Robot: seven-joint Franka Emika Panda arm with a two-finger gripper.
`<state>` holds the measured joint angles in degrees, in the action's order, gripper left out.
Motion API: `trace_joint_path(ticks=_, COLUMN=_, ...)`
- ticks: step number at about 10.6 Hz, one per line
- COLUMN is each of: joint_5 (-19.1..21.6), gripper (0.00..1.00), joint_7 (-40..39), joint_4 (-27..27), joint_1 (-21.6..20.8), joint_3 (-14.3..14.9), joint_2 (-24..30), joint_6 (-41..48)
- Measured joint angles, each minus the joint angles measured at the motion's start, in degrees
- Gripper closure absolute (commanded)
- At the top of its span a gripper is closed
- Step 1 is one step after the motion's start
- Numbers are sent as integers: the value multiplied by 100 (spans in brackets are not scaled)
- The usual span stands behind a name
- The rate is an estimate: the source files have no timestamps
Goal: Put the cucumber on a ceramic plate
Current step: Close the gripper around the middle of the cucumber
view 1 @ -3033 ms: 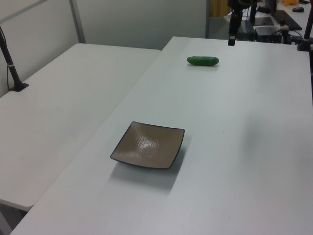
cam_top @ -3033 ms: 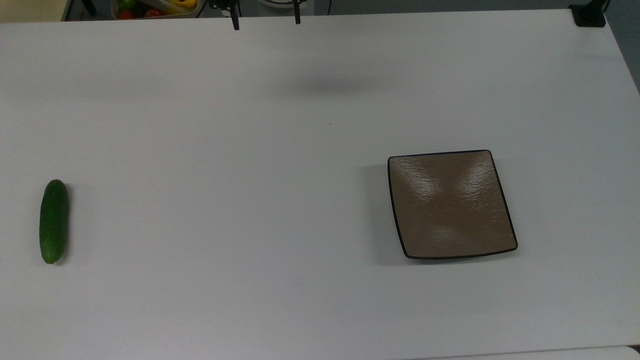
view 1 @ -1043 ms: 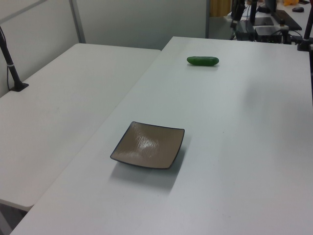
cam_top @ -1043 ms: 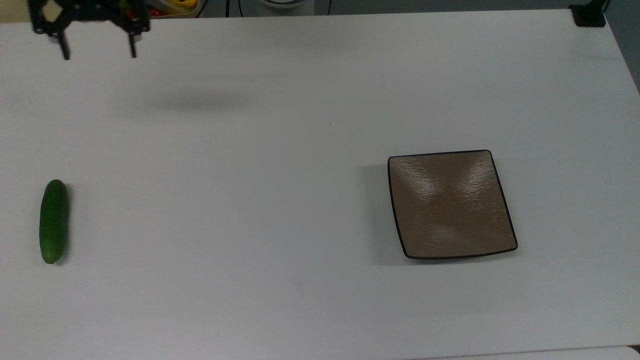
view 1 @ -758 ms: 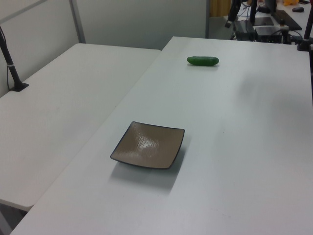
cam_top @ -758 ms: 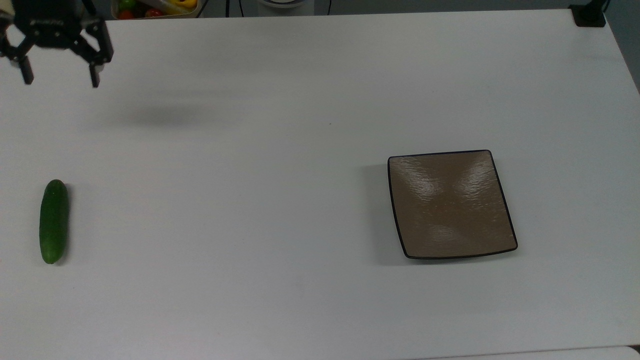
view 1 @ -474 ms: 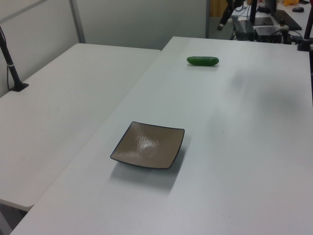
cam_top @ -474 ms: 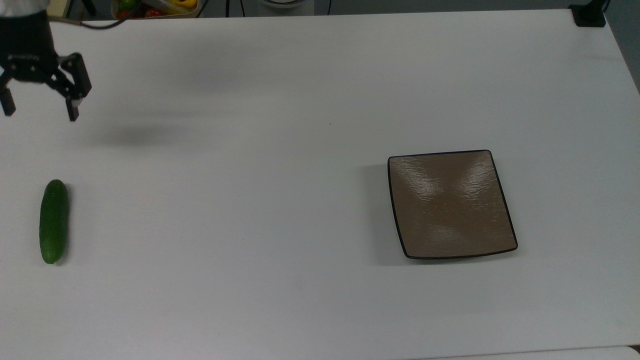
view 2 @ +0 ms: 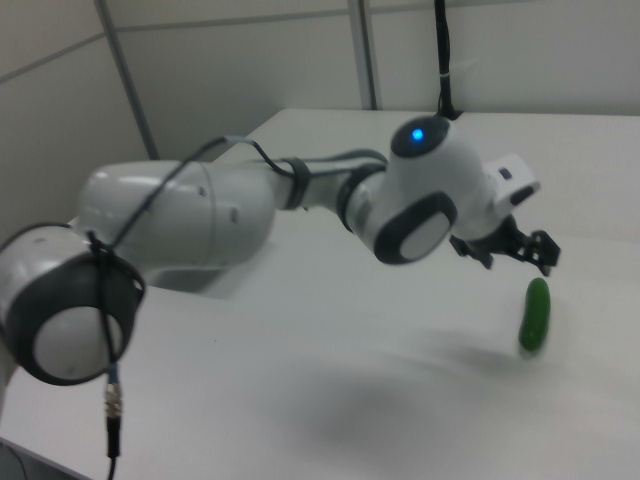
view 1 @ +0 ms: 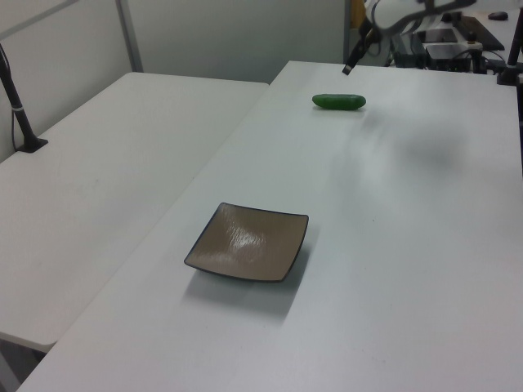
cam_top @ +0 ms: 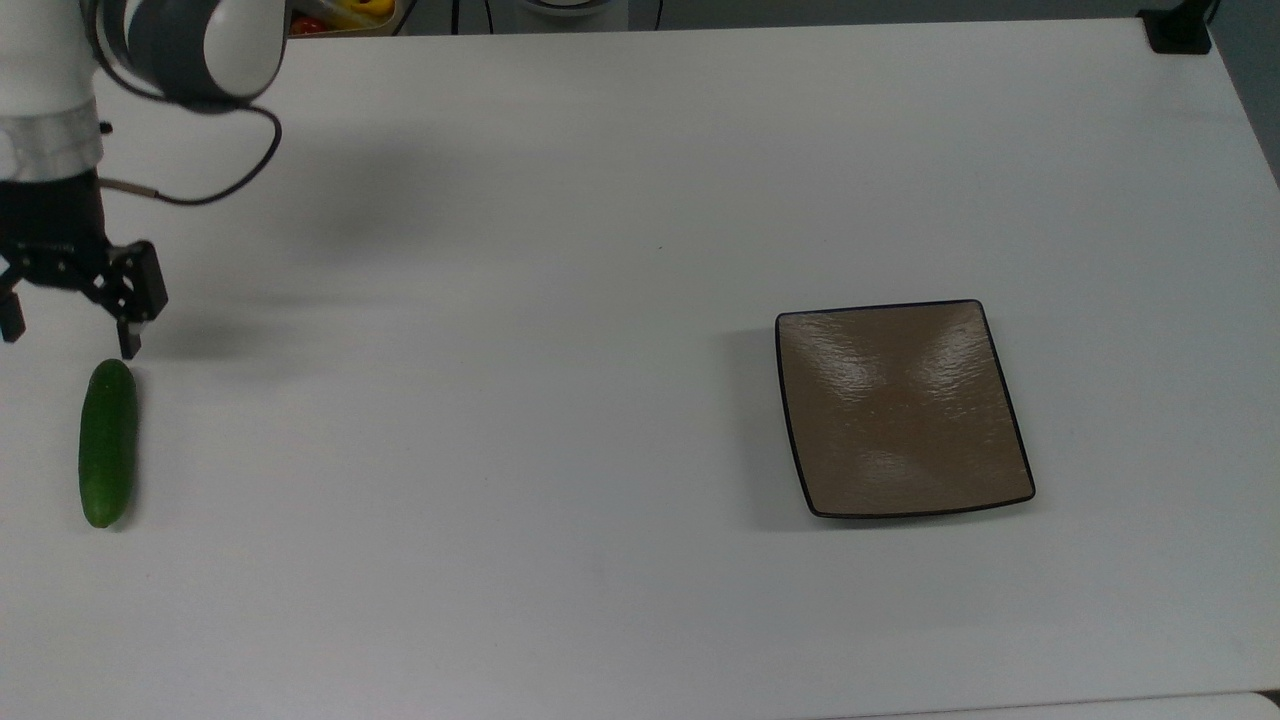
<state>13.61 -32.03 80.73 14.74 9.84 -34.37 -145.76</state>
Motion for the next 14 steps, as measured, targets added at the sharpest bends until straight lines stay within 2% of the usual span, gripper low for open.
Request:
trace_joint_path(ticks=3, joint_5=12, gripper=0, joint_7=29, joint_4=-255, joint_1=235, joint_3=-239, joint_2=-704, joint_6=-849)
trace_joint_path(ticks=5, joint_5=13, gripper=0, joint_7=49, joint_4=-284, joint_1=250, joint_3=-294, joint_2=-999, joint_6=-1222)
trace_joint_path(ticks=9, joint_5=13, gripper=0, joint_7=72, joint_4=-351, joint_1=250, joint_3=-315, joint_2=-1250, joint_6=-1347)
trace_joint_path(ticks=10, joint_5=12, gripper=3, joint_7=77, joint_4=-355, joint_1=251, joint_3=-316, joint_2=-1279, joint_6=-1430)
trace_joint_path(ticks=11, joint_5=13, gripper=12, joint_7=78, joint_4=-355, joint_1=251, joint_3=-325, joint_2=-1316, joint_6=-1531)
trace_joint_path(ticks=12, joint_5=13, gripper=32, joint_7=80, joint_4=-356, joint_1=251, joint_3=-343, joint_2=-1358, joint_6=-1594)
trace_joint_path(ticks=14, joint_5=13, gripper=81, joint_7=80, joint_4=-357, joint_1=251, joint_3=-357, joint_2=-1406, joint_6=-1613)
